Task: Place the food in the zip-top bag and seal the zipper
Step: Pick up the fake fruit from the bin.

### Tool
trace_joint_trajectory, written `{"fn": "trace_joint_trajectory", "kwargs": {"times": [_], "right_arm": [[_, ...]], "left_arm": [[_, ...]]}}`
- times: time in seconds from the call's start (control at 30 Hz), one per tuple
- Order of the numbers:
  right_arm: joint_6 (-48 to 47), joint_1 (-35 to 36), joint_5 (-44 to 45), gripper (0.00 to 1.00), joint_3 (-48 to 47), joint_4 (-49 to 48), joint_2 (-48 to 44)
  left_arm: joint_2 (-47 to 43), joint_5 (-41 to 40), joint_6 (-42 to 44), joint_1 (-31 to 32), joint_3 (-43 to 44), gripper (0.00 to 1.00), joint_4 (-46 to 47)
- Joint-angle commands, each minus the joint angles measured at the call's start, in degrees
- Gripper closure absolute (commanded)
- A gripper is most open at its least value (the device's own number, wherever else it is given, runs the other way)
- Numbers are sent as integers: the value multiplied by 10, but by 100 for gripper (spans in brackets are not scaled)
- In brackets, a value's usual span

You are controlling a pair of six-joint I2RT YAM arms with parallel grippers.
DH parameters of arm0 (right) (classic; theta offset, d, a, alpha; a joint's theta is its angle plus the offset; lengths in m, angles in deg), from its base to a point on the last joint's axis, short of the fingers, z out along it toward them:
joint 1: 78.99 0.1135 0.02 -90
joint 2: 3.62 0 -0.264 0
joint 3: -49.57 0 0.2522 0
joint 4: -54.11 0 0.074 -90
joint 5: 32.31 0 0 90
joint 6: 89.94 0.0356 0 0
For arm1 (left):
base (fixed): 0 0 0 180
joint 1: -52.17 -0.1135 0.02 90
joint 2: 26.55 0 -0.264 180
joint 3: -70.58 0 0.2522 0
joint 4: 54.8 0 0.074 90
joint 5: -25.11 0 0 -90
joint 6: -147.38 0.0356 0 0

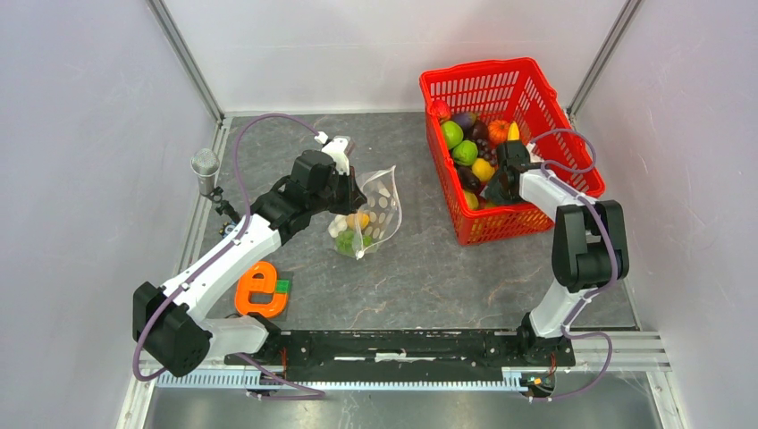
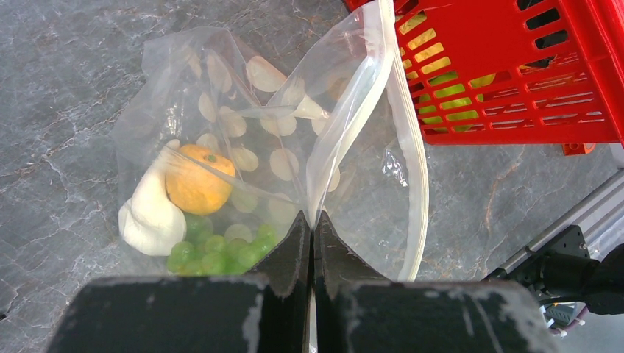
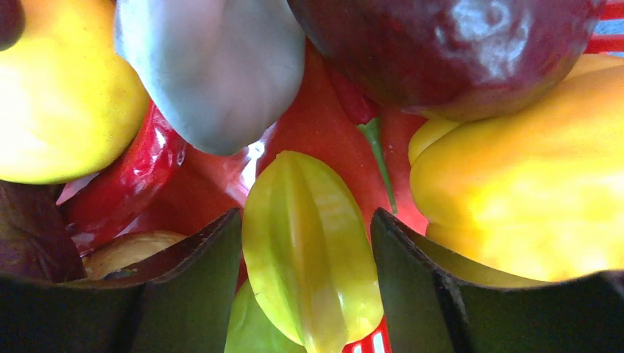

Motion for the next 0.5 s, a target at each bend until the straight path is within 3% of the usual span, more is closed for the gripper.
{"fn": "trace_joint_trajectory", "kwargs": {"times": [0.0, 0.2, 0.47], "right_arm": [[1, -1, -11, 36, -8, -17, -4], [-44, -2, -15, 60, 5, -35, -36], [-116, -1, -40, 66, 40, -98, -153]], "left_arm": [[-20, 2, -4, -2, 0, 98, 26], [-17, 7, -6, -2, 0, 98, 27], [-14, 10, -6, -2, 1, 98, 27]]}}
